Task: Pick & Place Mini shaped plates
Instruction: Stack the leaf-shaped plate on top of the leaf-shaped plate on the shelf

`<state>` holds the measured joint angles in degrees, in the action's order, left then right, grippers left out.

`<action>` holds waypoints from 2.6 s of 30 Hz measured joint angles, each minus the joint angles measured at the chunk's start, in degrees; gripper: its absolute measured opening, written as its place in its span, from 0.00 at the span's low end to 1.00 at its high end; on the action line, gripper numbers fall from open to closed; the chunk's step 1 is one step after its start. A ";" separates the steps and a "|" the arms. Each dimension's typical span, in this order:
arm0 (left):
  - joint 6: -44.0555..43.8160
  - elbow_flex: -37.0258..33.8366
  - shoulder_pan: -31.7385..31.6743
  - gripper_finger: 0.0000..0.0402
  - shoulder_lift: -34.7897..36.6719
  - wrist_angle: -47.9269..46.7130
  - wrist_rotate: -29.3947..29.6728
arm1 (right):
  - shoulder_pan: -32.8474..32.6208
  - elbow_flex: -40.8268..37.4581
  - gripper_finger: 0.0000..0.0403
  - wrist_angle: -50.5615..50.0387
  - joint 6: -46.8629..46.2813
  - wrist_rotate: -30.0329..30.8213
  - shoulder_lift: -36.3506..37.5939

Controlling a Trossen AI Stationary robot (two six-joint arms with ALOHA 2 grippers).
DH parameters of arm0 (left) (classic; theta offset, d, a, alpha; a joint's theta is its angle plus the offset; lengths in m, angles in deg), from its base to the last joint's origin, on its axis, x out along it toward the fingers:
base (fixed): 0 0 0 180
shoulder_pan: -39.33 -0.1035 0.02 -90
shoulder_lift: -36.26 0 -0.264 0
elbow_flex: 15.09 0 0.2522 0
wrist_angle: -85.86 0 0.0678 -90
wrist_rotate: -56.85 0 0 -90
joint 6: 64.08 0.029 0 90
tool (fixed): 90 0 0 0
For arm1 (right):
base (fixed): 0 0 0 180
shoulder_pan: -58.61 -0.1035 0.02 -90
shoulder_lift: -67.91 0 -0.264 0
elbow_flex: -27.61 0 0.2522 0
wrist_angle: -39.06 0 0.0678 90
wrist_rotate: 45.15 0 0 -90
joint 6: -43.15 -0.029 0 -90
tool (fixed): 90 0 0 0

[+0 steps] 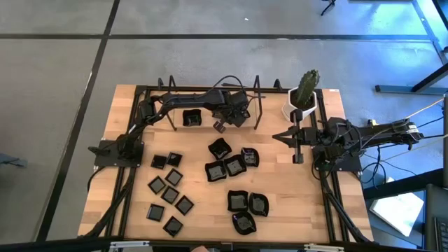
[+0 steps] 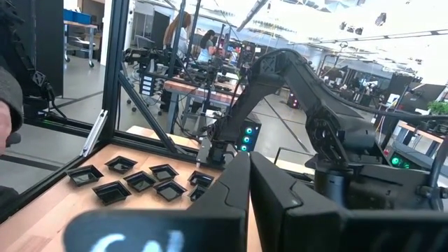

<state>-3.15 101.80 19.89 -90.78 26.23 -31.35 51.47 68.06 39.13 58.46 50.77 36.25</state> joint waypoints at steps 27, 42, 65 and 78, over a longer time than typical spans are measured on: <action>-3.39 -0.59 0.33 0.27 4.01 -0.31 -0.47 | 0.00 0.00 0.03 0.04 -0.25 -0.07 0.00; -5.66 -0.35 1.53 0.35 13.80 -3.67 4.41 | 0.00 0.00 0.03 -0.12 -0.59 -0.09 -0.02; -23.71 -24.86 -4.61 0.16 36.29 3.90 -11.79 | -0.01 0.00 0.03 0.92 0.07 -0.06 -0.17; -22.51 -24.98 -3.66 0.35 24.49 4.59 -5.60 | -0.01 0.00 0.03 0.00 -0.28 -1.14 -0.22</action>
<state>-25.66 76.82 16.23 -66.29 30.82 -36.94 51.45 68.06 39.13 58.18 49.63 36.04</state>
